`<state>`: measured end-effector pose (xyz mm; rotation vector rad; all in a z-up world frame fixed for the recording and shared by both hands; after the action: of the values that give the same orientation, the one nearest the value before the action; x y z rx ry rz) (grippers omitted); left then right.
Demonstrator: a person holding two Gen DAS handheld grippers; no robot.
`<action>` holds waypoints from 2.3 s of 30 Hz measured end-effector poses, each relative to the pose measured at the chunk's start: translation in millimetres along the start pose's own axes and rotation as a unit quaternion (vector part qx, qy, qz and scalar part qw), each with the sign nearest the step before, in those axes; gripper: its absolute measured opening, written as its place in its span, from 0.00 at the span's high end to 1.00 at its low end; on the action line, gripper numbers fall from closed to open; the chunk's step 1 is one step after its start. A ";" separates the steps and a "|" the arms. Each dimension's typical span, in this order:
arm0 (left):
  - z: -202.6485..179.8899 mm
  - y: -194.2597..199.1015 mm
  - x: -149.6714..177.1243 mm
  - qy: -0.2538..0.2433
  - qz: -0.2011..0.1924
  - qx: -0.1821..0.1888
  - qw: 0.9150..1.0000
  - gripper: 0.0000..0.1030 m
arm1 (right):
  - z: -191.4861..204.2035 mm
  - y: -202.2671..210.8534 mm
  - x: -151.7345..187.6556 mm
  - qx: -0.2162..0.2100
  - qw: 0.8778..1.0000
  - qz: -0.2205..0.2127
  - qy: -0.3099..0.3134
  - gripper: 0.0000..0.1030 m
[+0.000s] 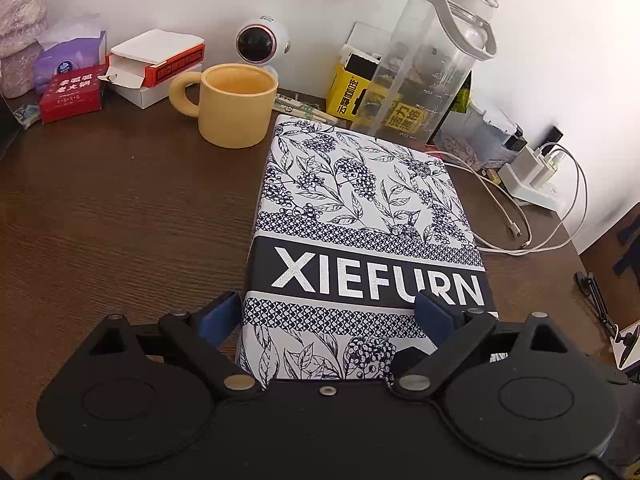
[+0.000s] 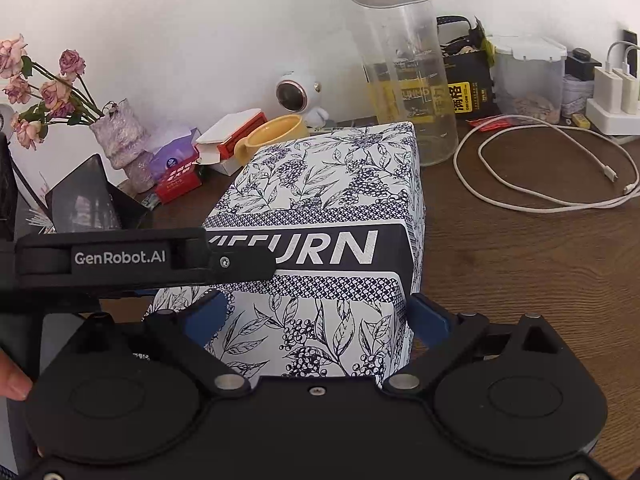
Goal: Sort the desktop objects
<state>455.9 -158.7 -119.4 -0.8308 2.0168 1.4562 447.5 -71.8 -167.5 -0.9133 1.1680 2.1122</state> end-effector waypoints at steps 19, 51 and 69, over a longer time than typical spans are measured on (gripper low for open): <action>13.1 88.2 -7.2 -0.098 -0.079 0.012 0.992 0.00 | 34.2 85.3 -8.7 0.011 0.997 -0.021 0.074 0.00; 94.4 319.3 57.9 -0.151 -0.075 0.000 0.986 0.00 | 166.7 250.9 71.8 0.063 0.996 0.020 0.058 0.00; 105.3 333.6 74.4 -0.139 -0.076 -0.001 0.987 0.00 | 186.5 249.1 87.7 0.059 0.995 0.039 0.064 0.00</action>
<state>167.1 7.3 10.7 -0.7214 1.7084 1.4023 156.5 -13.5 -39.2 -0.9747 1.3994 2.0458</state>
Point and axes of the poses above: each gripper's, at about its wrist camera, not at the fingertips, and y roughly against the way its jaws point, z to its left, x to its underside, the point moved 7 cm from there along -y, roughly the way its jaws point, and after that the axes turned 9 degrees about -z, right-handed, at the moved point
